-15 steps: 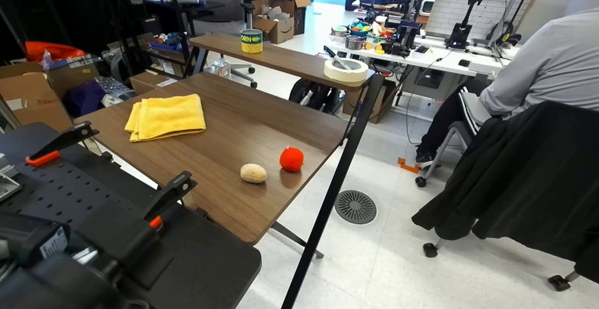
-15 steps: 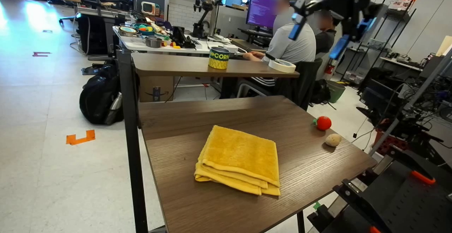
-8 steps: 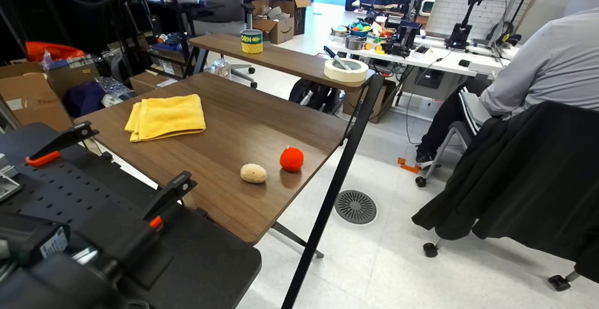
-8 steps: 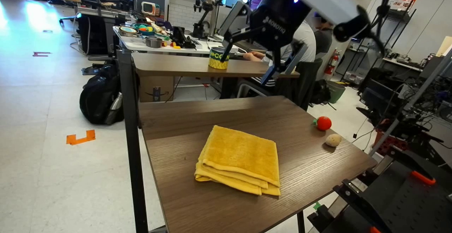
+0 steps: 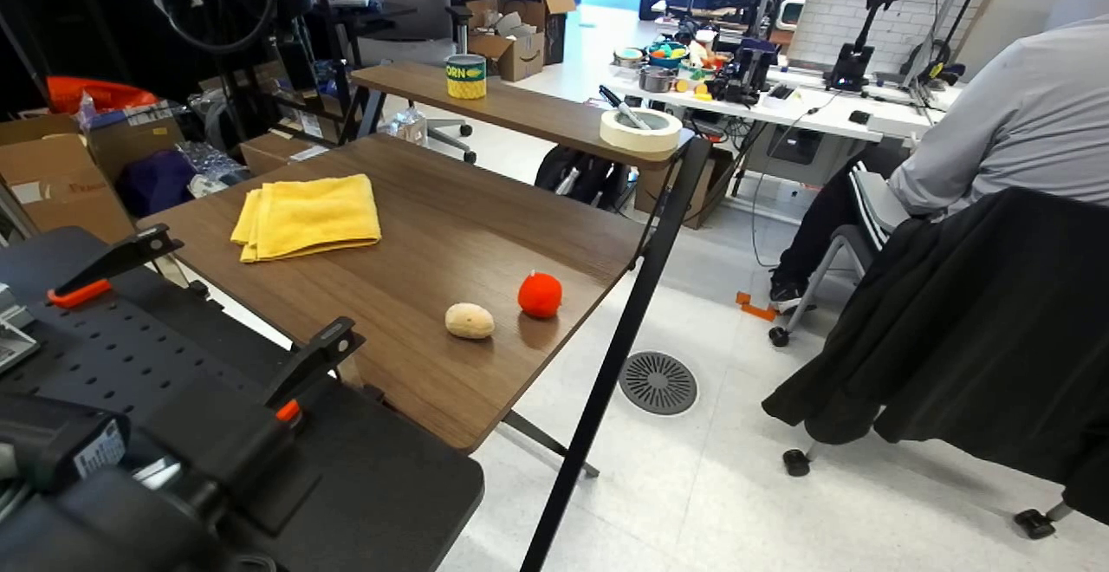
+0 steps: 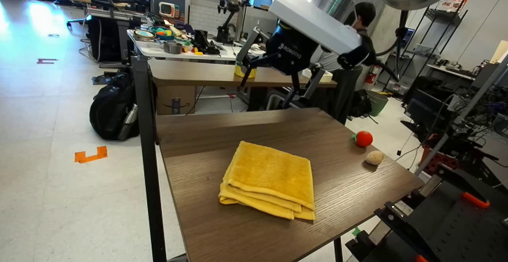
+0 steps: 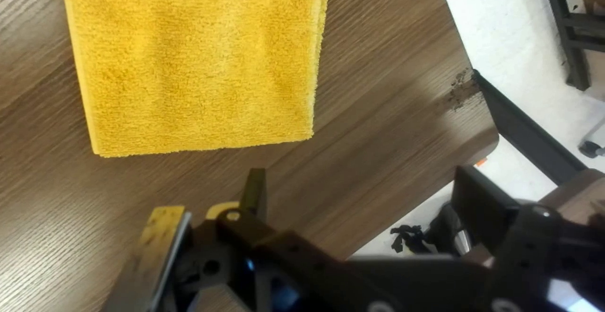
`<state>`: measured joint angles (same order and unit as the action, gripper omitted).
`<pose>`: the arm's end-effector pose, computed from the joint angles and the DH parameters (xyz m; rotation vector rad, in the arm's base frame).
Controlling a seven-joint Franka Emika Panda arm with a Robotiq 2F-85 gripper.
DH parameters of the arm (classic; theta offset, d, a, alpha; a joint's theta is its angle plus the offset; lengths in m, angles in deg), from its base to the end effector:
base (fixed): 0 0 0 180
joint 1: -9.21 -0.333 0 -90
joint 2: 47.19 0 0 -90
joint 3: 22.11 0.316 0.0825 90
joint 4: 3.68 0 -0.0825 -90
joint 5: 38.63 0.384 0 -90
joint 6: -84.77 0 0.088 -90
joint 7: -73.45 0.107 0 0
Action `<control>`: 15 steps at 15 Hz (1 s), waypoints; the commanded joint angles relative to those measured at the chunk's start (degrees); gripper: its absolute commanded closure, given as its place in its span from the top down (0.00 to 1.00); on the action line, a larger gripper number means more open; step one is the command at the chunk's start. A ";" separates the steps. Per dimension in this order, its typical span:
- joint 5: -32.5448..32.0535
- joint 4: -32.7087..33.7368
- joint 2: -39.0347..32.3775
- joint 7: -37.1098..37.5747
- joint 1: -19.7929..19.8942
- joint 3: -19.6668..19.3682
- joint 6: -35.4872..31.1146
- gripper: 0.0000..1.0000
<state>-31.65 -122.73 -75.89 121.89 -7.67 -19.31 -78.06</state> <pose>0.5780 0.1991 0.2094 -2.7821 0.8954 -0.2588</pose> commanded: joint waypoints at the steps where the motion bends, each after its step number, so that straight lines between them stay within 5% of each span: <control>1: -0.71 0.49 -2.64 1.67 -2.67 -2.78 1.36 1.00; 7: -1.25 6.01 -11.87 5.96 -5.12 -5.61 9.53 1.00; 10: 0.17 7.73 -15.83 3.59 -2.07 -4.08 7.61 1.00; 15: -0.54 5.44 -14.41 4.42 -3.63 -4.85 7.13 1.00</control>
<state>-32.38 -117.38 -90.27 126.45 -11.20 -24.06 -71.02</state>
